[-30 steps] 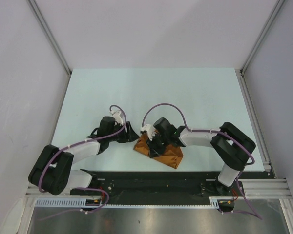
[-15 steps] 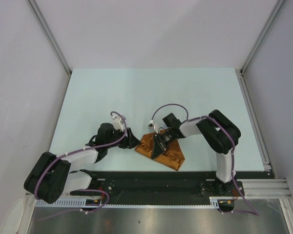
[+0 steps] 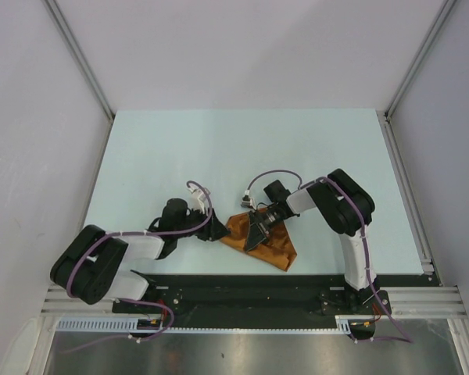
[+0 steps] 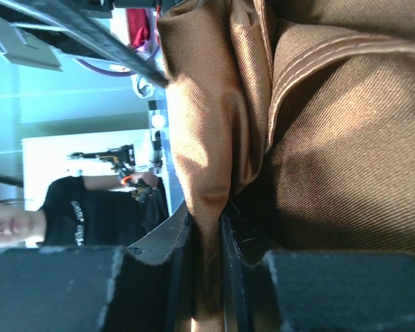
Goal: Fold the napkin, place the utensils inside, and roll it up
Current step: Roll the napkin with the utensil
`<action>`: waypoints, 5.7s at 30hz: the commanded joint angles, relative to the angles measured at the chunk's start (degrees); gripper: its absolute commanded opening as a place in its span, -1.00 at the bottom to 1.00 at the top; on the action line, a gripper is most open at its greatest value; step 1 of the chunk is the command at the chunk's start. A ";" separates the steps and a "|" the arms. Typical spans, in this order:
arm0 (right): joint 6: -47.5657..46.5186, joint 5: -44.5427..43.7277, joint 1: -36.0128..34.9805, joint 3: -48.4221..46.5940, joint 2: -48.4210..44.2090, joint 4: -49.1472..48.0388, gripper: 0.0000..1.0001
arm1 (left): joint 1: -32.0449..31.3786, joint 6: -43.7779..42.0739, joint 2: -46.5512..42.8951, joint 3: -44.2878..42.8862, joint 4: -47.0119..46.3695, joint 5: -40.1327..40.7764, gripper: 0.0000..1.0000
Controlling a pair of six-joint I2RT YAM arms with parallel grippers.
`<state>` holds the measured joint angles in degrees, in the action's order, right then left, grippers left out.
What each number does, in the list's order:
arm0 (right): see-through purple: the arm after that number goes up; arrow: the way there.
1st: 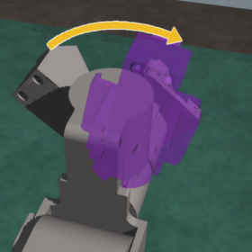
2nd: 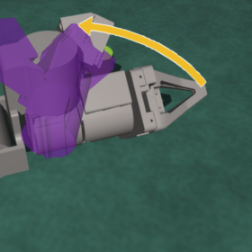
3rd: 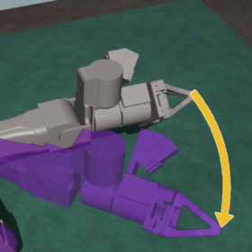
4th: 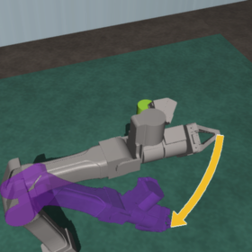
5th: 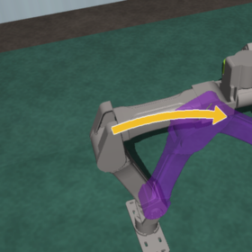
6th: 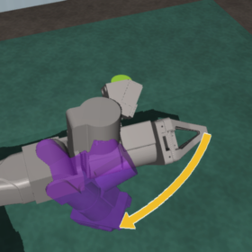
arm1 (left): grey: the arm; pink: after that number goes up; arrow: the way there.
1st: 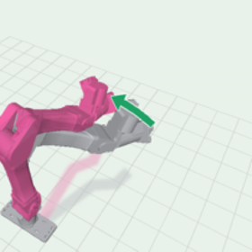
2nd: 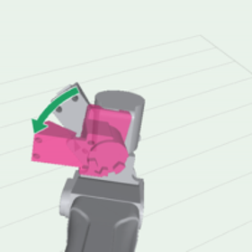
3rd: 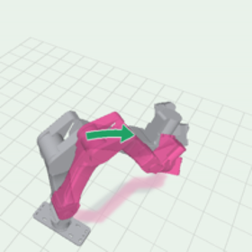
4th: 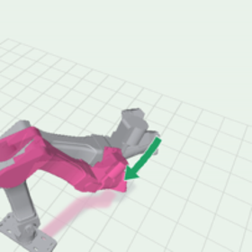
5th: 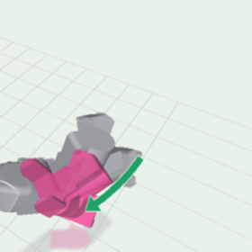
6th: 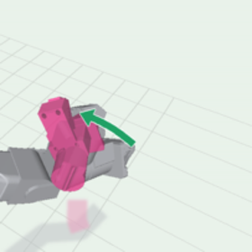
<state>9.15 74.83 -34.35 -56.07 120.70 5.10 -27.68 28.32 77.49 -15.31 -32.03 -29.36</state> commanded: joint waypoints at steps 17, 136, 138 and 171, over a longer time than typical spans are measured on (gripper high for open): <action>-1.42 -19.00 1.56 -0.09 -8.80 8.43 0.10 | -0.71 -1.95 9.34 -5.43 2.85 -2.45 -1.00; 4.57 -89.59 -31.02 9.68 -45.57 14.06 0.49 | -3.34 -0.54 23.40 -21.16 7.95 -3.42 -1.00; 2.99 -91.43 -32.44 8.79 -42.84 13.27 0.49 | -3.34 -0.45 23.49 -21.43 8.30 -3.42 -1.00; 4.82 -77.38 -22.16 13.09 -30.36 9.84 0.31 | -0.71 0.87 18.84 -30.57 14.27 -0.08 0.12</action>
<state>11.38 -7.16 -56.84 -44.69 88.03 14.92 -29.93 29.93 100.16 -44.86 -18.81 -31.99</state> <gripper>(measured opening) 0.653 0.532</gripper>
